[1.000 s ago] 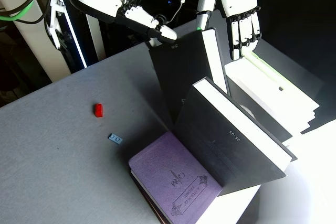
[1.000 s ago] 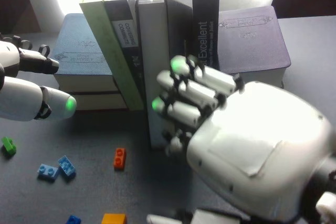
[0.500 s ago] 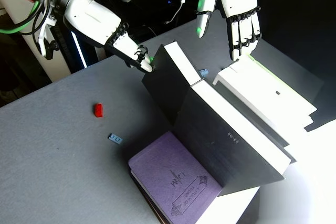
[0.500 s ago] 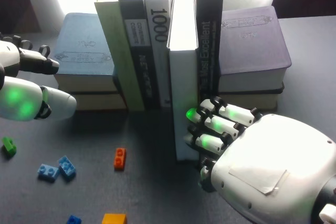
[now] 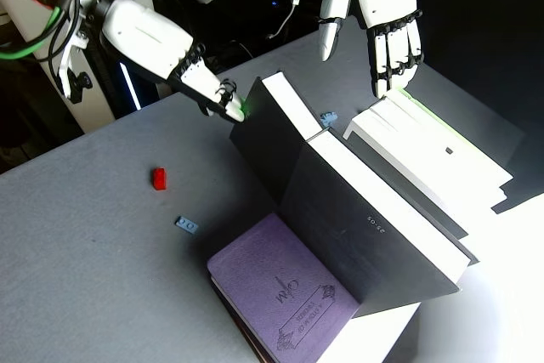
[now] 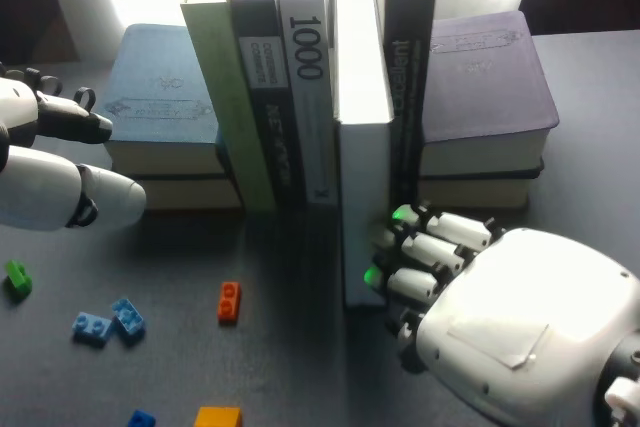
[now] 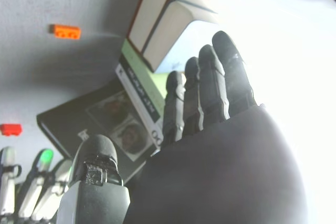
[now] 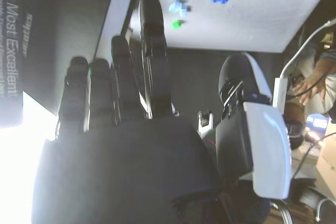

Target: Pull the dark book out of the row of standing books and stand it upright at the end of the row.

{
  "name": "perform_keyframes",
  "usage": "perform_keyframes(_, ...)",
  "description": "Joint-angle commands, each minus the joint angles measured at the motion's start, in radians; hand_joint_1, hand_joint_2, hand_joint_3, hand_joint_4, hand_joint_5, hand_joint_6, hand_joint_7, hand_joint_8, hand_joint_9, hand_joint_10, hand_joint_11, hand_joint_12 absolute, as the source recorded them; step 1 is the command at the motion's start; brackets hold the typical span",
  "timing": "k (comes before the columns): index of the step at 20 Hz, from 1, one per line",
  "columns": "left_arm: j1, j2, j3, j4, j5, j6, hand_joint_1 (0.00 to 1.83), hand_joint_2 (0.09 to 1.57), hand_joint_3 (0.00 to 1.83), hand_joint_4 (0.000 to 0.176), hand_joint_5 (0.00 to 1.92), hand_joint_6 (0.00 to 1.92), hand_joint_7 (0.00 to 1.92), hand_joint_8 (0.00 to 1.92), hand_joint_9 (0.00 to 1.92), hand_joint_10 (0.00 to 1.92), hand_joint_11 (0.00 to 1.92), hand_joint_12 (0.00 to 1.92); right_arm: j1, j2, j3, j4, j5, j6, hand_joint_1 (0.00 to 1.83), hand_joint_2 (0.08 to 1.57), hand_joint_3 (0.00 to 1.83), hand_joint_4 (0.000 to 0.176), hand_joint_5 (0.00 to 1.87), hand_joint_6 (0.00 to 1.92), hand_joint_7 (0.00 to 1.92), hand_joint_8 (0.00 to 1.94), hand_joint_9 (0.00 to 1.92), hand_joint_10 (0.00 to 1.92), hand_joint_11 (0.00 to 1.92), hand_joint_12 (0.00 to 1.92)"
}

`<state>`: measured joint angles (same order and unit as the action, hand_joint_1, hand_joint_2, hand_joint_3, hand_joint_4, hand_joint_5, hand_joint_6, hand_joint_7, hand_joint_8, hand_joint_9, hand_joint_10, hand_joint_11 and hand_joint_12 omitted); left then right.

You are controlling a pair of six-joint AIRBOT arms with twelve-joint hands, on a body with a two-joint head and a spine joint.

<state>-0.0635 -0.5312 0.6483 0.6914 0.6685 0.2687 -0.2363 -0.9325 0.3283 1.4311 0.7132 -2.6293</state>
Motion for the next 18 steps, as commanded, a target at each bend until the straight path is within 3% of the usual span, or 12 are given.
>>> perform_keyframes(1, -0.009, 0.010, 0.002, 0.045, -0.050, 0.003, 0.00, 1.22, 0.01, 0.040, 0.17, 0.00, 0.15, 0.00, 0.15, 0.01, 0.00, 0.55, -0.004, 0.009, 0.003, -0.045, 0.053, 0.003, 0.00, 1.18, 0.00, 0.000, 0.82, 0.02, 0.22, 0.00, 0.00, 0.00, 0.00, 0.00)
perform_keyframes(6, -0.012, 0.010, 0.001, 0.045, -0.050, 0.003, 0.00, 1.22, 0.00, 0.045, 0.18, 0.00, 0.16, 0.00, 0.16, 0.00, 0.00, 0.57, -0.056, 0.016, -0.047, -0.043, 0.056, 0.001, 0.00, 1.19, 0.00, 0.000, 0.83, 0.02, 0.22, 0.00, 0.00, 0.00, 0.00, 0.00)
perform_keyframes(13, -0.010, 0.010, 0.003, 0.045, -0.050, 0.003, 0.00, 1.21, 0.00, 0.048, 0.17, 0.00, 0.16, 0.00, 0.15, 0.00, 0.00, 0.56, 0.036, 0.080, -0.115, 0.062, 0.144, -0.007, 0.00, 1.18, 0.00, 0.000, 0.84, 0.02, 0.22, 0.01, 0.00, 0.00, 0.00, 0.00)
perform_keyframes(15, -0.010, 0.010, 0.003, 0.045, -0.050, 0.003, 0.00, 1.21, 0.00, 0.039, 0.17, 0.00, 0.17, 0.01, 0.16, 0.00, 0.00, 0.56, 0.049, 0.105, -0.116, 0.063, 0.180, -0.012, 0.00, 1.18, 0.00, 0.000, 0.83, 0.02, 0.22, 0.00, 0.01, 0.00, 0.00, 0.00)
perform_keyframes(18, -0.010, 0.010, 0.003, 0.045, -0.050, 0.003, 0.00, 1.22, 0.00, 0.037, 0.22, 0.00, 0.25, 0.00, 0.24, 0.00, 0.00, 0.73, 0.054, 0.152, -0.115, 0.063, 0.212, -0.026, 0.00, 1.19, 0.00, 0.000, 0.81, 0.01, 0.24, 0.01, 0.04, 0.02, 0.01, 0.00)
